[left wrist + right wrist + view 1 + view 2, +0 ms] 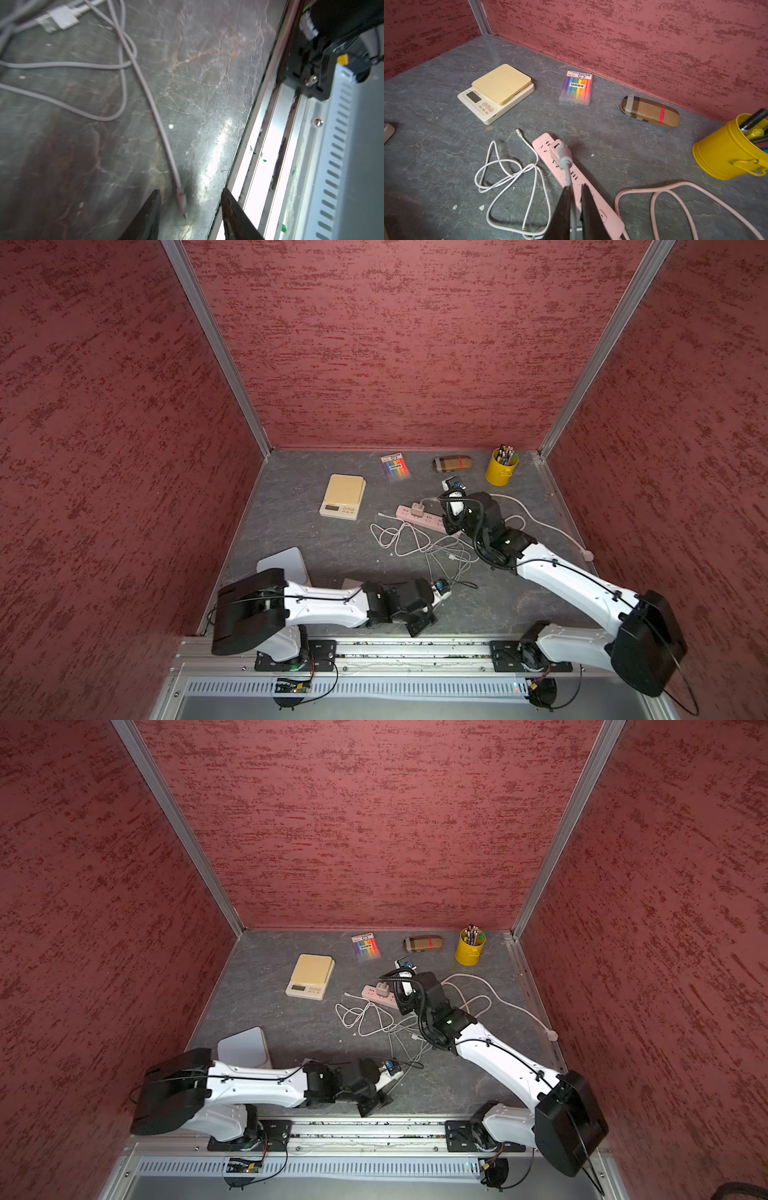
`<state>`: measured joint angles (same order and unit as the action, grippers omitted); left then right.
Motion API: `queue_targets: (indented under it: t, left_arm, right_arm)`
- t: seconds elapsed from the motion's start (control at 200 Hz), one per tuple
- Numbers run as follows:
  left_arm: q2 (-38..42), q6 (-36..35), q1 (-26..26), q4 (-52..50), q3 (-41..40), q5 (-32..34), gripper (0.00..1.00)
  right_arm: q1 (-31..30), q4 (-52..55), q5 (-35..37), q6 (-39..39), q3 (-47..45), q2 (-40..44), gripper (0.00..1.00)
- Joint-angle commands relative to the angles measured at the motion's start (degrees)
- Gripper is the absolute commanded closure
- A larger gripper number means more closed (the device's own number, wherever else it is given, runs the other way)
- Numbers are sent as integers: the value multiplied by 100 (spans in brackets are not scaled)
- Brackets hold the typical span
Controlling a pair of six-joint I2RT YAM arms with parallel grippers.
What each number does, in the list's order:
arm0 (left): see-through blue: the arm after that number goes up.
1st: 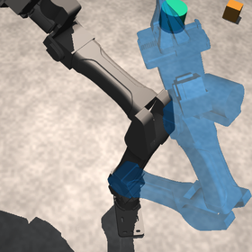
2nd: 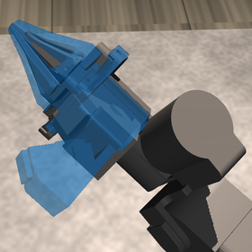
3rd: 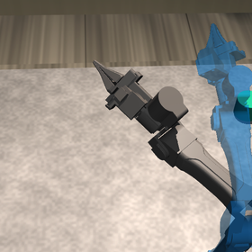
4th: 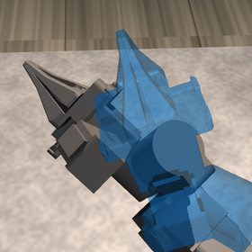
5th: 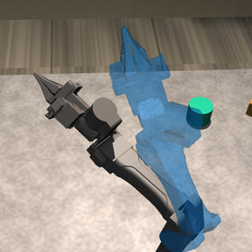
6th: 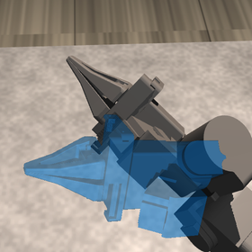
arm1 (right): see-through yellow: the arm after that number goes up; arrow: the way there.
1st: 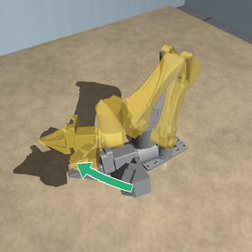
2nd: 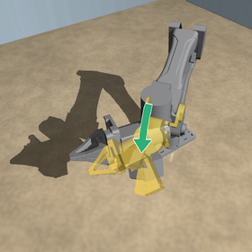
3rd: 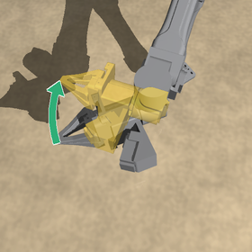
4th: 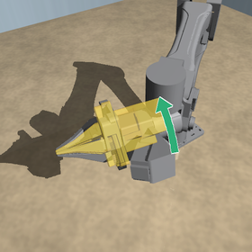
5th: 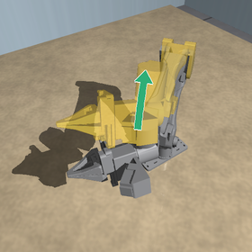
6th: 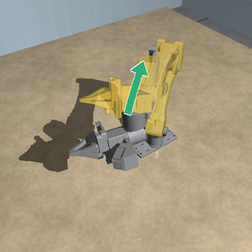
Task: Charge the electronic scale
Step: Pick up the charging cable from the center of the board.
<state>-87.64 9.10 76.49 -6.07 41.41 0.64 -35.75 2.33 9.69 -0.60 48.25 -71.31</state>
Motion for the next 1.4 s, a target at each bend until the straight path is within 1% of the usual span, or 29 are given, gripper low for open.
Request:
queue_targets:
  t: [0.0, 0.1, 0.215, 0.296, 0.381, 0.431, 0.531, 0.556, 0.591, 0.656, 0.706, 0.776, 0.877, 0.937, 1.007, 1.077, 1.152, 1.192, 1.217, 1.292, 1.393]
  left_arm:
    - [-408, -71, 172, -167, 368, 604, 52]
    - [-619, -67, 106, -300, 478, 556, 52]
    - [-887, 50, 0, -742, 664, 635, 55]
    - [-932, 95, -28, -827, 665, 670, 56]
    - [-950, 142, -95, -902, 658, 638, 61]
    - [-982, 153, -148, -957, 658, 559, 68]
    - [-961, 171, -300, -1043, 608, 388, 94]
    - [-883, 171, -358, -1037, 565, 344, 99]
    - [-736, 163, -474, -988, 474, 245, 100]
    - [-290, 135, -823, -941, 270, -143, 100]
    - [105, 70, -1208, -1023, 192, -645, 100]
    - [661, -40, -1860, -1314, 248, -1372, 100]
    - [1273, -203, -2822, -1779, 529, -2325, 100]
    - [1505, -333, -3323, -2013, 734, -2805, 100]
    - [1625, -478, -3874, -2241, 962, -3479, 100]
    - [1628, -599, -4383, -2398, 1139, -4173, 100]
    - [1593, -727, -4706, -2523, 1269, -4612, 100]
    - [1583, -808, -4812, -2594, 1329, -4790, 100]
    - [1583, -851, -4863, -2645, 1366, -4887, 100]
    - [1570, -910, -5024, -2753, 1414, -5141, 100]
    - [1541, -970, -5176, -2872, 1454, -5419, 100]
  right_arm:
    - [45, -121, 199, 270, -103, 116, 85]
    - [81, -134, 187, 261, -127, 169, 85]
    - [110, -108, 226, 202, -136, 220, 84]
    - [126, -95, 242, 170, -164, 273, 84]
    - [143, -105, 224, 159, -198, 301, 83]
    - [147, -117, 199, 162, -219, 317, 81]
    - [153, -117, 164, 159, -242, 338, 77]
    - [164, -111, 149, 151, -245, 345, 76]
    - [168, -116, 130, 126, -249, 361, 75]
    - [173, -169, 25, -11, -282, 417, 70]
    - [173, -197, -95, -199, -314, 495, 67]
    - [173, -218, -398, -580, -336, 631, 60]
    - [169, -216, -827, -1209, -393, 829, 54]
    - [173, -197, -1099, -1579, -429, 926, 48]
    - [165, -78, -1586, -2050, -423, 982, 42]
    - [147, 55, -2152, -2559, -429, 996, 40]
    - [81, 112, -2697, -3085, -465, 1027, 40]
    - [28, 115, -2840, -3292, -502, 1031, 40]
    - [-23, 137, -2860, -3550, -500, 1025, 40]
    - [-151, 394, -2827, -3894, -377, 909, 40]
    - [-323, 637, -2748, -4068, -198, 663, 40]
